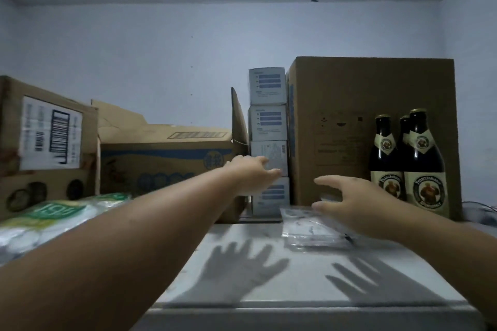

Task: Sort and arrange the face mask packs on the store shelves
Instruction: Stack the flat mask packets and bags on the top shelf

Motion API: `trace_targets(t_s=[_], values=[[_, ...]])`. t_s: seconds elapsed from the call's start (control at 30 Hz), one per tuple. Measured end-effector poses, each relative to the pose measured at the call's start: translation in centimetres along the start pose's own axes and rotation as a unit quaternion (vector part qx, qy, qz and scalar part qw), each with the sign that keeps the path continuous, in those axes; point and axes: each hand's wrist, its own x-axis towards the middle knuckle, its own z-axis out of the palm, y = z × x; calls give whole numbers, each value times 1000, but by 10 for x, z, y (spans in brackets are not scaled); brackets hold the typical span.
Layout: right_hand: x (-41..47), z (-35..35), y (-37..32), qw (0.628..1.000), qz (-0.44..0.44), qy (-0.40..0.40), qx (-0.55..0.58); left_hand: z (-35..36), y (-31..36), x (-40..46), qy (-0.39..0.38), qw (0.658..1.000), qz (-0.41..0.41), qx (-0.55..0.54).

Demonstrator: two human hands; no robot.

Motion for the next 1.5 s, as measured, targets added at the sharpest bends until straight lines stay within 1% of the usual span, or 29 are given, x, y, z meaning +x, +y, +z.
trace_targets(t_s=[0.07,0.13,0.27,0.33,0.43,0.5,0.57,0.63,0.77,0.87,0.97,1.13,1.27,1.37,1.5], values=[[-6,9,-37,999,-37,-14,18,-26,-35,-22,26,999,-12,33],[-13,21,-80,996,-85,-22,30,-51,-75,-50,34,998,-25,57],[-37,58,-175,981,-187,-23,52,-99,-169,-122,22,990,-89,108],[-56,84,-222,966,-250,-24,53,-122,-221,-169,37,984,-105,136],[-90,127,-286,936,-345,-29,64,-154,-299,-250,68,975,-106,182],[-112,158,-325,914,-396,-42,77,-170,-347,-309,91,962,-119,228],[-131,193,-360,896,-427,-71,99,-177,-389,-369,115,945,-157,262],[-151,232,-394,886,-430,-130,112,-174,-424,-427,103,930,-210,282],[-190,313,-451,874,-412,-232,113,-144,-482,-515,3,905,-308,293],[-209,367,-482,868,-406,-274,85,-115,-516,-559,-66,894,-342,283],[-214,419,-508,856,-407,-311,72,-87,-553,-588,-109,889,-365,256],[-190,513,-553,833,-429,-345,58,-57,-621,-597,-109,882,-394,233],[-150,589,-602,838,-430,-332,49,-44,-678,-586,-142,862,-423,240],[-118,635,-638,833,-437,-339,28,-49,-722,-570,-171,847,-436,251],[-78,674,-676,831,-440,-340,11,-58,-774,-555,-161,848,-441,246]])
